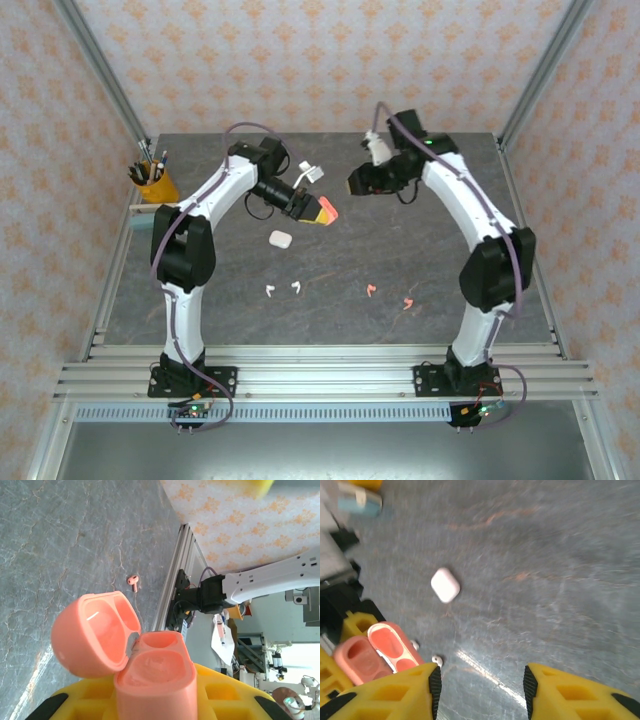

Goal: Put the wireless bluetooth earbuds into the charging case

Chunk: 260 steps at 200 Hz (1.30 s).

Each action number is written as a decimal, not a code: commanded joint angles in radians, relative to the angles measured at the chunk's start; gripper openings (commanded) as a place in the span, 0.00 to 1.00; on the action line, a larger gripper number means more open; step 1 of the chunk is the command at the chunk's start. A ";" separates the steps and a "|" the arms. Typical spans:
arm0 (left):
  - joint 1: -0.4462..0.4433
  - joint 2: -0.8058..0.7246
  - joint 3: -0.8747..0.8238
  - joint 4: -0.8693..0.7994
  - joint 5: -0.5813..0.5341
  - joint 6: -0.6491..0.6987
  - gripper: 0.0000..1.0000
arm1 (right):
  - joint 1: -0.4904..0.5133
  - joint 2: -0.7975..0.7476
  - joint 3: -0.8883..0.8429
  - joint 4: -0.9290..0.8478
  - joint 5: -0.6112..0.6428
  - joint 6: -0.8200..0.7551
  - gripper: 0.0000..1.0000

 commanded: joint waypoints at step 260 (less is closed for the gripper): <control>-0.254 -0.764 -1.323 2.227 -1.086 -0.447 0.00 | 0.218 -0.190 -0.643 0.028 0.524 0.755 0.51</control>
